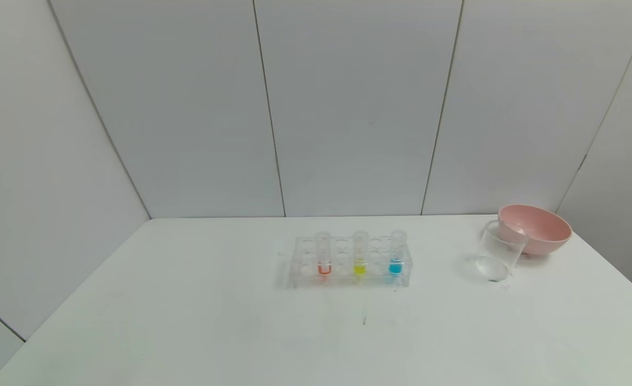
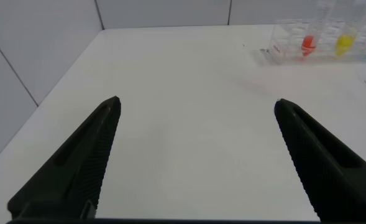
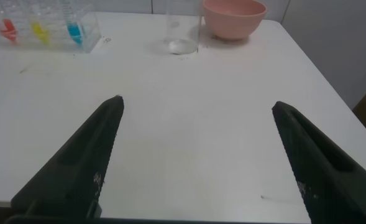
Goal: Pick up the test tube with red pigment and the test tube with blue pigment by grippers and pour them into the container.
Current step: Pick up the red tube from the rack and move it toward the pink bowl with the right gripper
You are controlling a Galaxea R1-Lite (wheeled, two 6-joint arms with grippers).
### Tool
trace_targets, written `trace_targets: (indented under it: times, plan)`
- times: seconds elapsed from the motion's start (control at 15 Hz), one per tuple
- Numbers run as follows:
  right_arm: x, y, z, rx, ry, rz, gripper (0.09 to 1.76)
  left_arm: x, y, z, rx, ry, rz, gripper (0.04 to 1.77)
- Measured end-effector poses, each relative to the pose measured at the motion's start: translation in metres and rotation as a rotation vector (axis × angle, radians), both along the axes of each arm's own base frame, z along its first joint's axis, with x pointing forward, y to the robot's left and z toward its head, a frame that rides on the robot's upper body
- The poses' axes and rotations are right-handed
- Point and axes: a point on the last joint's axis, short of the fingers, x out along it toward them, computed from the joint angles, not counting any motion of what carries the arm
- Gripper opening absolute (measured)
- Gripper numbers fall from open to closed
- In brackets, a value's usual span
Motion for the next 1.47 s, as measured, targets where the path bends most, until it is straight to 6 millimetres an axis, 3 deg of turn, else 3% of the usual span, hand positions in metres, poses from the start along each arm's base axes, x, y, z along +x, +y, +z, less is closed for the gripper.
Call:
trace_targets:
  times: [0.27, 0.47, 0.73, 1.07, 1.27, 1.47]
  plan:
    - [0.003, 0.0, 0.023, 0.011, 0.015, 0.001, 1.71, 0.0, 0.0, 0.0, 0.0, 0.0, 0.0, 1.76]
    - [0.009, 0.0, 0.056, 0.018, -0.014, 0.007, 1.71, 0.0, 0.0, 0.0, 0.0, 0.0, 0.0, 1.76]
    - [0.038, 0.0, 0.1, 0.019, -0.09, 0.01, 1.71, 0.0, 0.0, 0.0, 0.0, 0.0, 0.0, 1.76]
    - [0.117, 0.001, 0.129, 0.019, -0.084, 0.022, 1.71, 0.0, 0.0, 0.0, 0.0, 0.0, 0.0, 1.76]
    - [0.172, 0.002, 0.125, 0.01, -0.058, 0.045, 1.71, 0.0, 0.0, 0.0, 0.0, 0.0, 0.0, 1.76]
    - [0.223, 0.008, 0.109, 0.001, -0.054, 0.078, 1.71, 0.0, 0.0, 0.0, 0.0, 0.0, 0.0, 1.76]
